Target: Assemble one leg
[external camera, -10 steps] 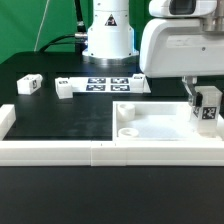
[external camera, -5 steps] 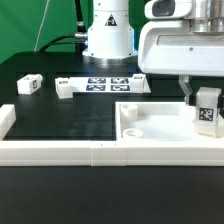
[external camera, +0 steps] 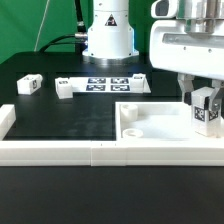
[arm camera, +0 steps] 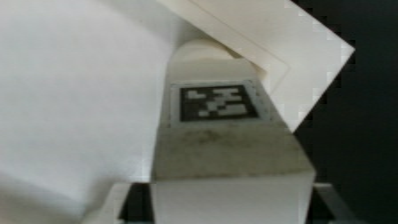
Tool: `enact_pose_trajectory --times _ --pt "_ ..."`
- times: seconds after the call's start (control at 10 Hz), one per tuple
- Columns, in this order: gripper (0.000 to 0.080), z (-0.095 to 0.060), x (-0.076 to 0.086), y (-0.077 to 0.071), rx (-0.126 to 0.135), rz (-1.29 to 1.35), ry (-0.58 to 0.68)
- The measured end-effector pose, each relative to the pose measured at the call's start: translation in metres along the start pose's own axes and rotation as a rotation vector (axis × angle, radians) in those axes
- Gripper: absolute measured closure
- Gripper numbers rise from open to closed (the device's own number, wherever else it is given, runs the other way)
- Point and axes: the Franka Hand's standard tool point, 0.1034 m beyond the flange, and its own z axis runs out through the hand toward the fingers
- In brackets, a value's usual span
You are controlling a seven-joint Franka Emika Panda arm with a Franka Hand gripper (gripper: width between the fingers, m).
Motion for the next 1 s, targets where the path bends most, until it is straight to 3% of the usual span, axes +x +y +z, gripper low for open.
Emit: enact_pose_trajectory --times 0.3,0.6,0.8,0.9,1.0 --pt "0.0507 -0.0004 -0.0055 0.0034 -0.025 0.251 -0.002" --pt "0.0507 0.0003 -0.007 0.0041 -0.029 0.334 -0.009" --pt "0.0276 0.0003 -0.0078 0.0039 -0.028 0.278 -0.01" --pt "0.0189 0.0 -0.0092 0.0031 -0.027 0.239 -0.01" --pt "0.0158 -0.0004 -0.0093 0.0022 -0.022 0.089 -0.01"
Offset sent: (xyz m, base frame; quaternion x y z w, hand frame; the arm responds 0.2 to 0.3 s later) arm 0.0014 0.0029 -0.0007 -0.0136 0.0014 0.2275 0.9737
